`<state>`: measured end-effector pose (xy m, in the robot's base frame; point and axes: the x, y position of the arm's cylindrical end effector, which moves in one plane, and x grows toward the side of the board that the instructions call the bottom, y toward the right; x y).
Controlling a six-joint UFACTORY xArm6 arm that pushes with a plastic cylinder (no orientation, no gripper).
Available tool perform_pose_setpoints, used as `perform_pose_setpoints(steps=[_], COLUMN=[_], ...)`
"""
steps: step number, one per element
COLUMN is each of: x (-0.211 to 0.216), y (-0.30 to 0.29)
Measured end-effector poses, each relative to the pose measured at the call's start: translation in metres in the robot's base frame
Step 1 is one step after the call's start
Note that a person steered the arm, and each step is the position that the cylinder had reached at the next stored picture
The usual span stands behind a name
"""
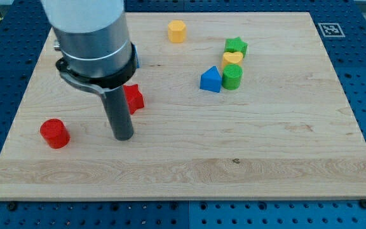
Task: Move the red star towards the center of the board
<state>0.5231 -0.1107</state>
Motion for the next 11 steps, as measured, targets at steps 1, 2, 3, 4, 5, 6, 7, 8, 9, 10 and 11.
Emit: perform_pose_setpoints(steps=[1, 2, 3, 4, 5, 6, 7, 8, 9, 10, 11], x=[-0.006, -0.014, -0.026, -0.039, -0.048, -0.053, -0.058, -0.059, -0.064, -0.079, -0.092], y=[-0.016, -0.017, -0.019, -0.019, -0.019, -0.018, -0.009, 0.0, 0.006, 0.014, 0.019])
